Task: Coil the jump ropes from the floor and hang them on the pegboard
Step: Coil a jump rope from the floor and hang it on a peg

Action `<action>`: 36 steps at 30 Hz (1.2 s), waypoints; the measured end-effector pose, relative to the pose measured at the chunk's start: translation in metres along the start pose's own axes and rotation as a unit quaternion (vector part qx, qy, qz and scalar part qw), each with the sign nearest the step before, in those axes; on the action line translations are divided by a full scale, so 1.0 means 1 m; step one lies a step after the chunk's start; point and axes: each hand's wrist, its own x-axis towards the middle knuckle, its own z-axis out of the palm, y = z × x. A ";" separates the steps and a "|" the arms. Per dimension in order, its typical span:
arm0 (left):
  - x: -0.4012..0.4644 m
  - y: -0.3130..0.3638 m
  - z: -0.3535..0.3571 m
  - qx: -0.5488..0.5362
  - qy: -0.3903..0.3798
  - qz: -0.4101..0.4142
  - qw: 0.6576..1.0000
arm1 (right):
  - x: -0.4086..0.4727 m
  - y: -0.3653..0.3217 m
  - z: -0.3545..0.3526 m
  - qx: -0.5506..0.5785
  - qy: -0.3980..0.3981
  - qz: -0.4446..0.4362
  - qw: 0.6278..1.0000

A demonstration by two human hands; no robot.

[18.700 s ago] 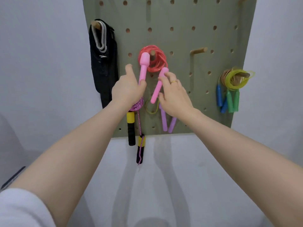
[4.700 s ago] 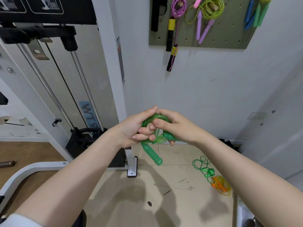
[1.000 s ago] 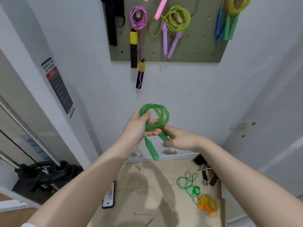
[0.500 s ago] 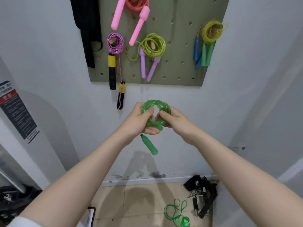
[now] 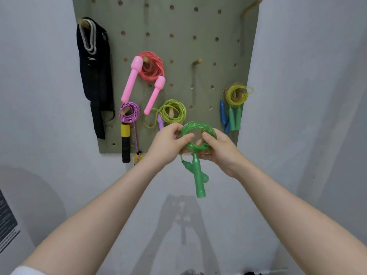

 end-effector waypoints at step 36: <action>0.267 -0.024 0.025 0.242 0.202 0.107 0.943 | 0.260 -0.033 -0.060 -0.595 0.238 -0.224 0.735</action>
